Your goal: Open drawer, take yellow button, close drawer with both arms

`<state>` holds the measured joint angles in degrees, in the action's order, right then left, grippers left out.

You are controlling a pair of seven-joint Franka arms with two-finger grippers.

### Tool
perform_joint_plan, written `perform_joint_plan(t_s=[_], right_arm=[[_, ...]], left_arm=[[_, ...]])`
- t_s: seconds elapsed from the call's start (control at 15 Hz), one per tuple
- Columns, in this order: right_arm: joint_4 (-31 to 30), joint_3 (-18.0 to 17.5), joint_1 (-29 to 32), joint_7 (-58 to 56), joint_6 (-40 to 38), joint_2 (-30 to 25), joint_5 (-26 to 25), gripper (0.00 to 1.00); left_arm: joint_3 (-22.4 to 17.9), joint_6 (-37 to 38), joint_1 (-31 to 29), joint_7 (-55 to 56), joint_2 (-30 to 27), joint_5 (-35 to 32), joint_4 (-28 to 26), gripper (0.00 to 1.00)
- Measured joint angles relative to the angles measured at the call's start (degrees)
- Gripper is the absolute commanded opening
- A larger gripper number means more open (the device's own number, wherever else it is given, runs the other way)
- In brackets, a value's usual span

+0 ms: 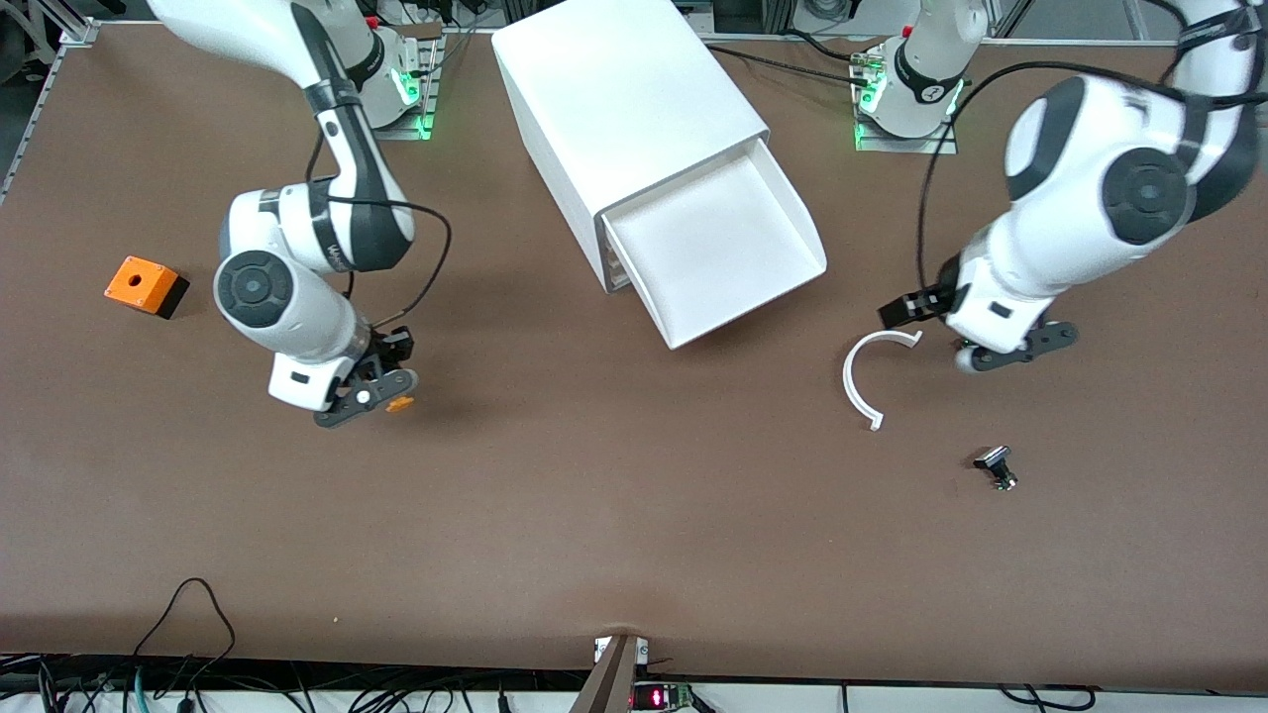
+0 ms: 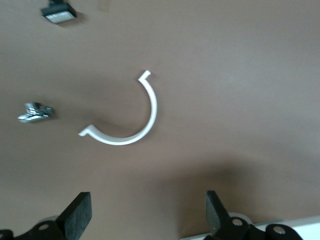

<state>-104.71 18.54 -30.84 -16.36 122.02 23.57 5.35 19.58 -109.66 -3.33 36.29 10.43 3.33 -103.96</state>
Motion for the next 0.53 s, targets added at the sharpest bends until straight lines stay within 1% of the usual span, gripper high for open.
perform_joint_plan(t_s=[0.13, 0.27, 0.53], right_arm=[[-5.2, 0.0, 1.9, -0.2, 3.8, -1.0, 0.0, 0.35], [-10.1, 0.0, 3.8, -1.0, 8.3, -1.6, 0.0, 0.35], [-18.8, 0.0, 7.1, -1.8, 20.3, -1.8, 0.0, 0.35]], left_arm=[[0.9, -6.2, 0.8, 4.1, 0.6, 0.0, -2.7, 1.0], [1.1, -11.5, 1.6, 6.6, 1.7, 0.0, -4.3, 1.0], [1.3, -21.3, 4.4, 12.4, 4.3, 0.0, -7.3, 1.0]])
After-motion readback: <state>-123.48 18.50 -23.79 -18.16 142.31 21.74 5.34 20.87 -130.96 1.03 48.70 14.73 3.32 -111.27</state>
